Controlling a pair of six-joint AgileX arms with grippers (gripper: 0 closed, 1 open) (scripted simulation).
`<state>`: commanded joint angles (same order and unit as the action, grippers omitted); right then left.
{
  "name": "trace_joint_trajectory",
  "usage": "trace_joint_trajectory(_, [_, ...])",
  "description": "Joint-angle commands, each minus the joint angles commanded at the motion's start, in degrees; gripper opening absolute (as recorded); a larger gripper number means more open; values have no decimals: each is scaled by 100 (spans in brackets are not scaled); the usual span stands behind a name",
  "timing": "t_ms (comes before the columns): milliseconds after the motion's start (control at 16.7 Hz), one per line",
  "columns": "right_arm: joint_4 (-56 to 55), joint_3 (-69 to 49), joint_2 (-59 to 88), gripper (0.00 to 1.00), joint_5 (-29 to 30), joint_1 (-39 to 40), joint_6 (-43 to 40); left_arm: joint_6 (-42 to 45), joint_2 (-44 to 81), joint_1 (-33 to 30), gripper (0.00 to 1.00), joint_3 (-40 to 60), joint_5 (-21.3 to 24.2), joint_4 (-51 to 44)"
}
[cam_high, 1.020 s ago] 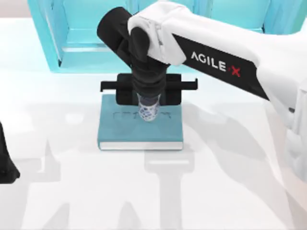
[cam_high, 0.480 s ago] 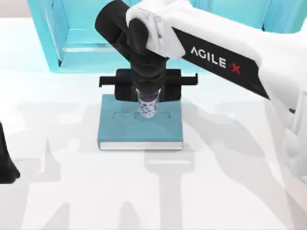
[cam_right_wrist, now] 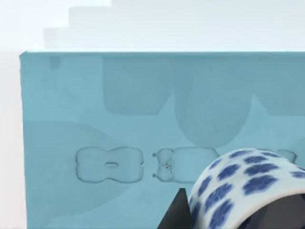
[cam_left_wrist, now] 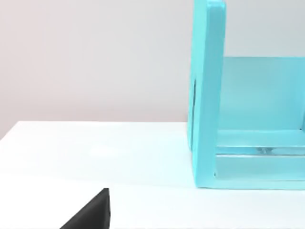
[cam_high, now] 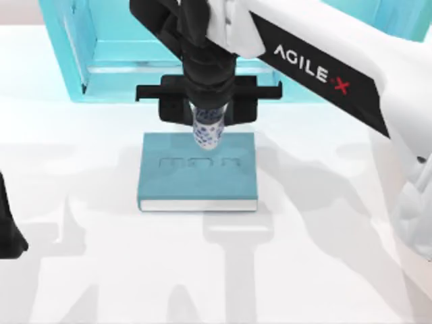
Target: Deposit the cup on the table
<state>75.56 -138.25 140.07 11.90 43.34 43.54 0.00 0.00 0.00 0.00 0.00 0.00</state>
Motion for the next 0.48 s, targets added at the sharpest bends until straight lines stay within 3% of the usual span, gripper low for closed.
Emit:
trace_joint_trajectory(240, [-49,91,-82,0,-8,-7,-10,0,0,0,100,0,0,0])
trace_joint_trajectory(480, [-370,968,-783,0,-48,-146,-160,0,0,0,100,0,0,0])
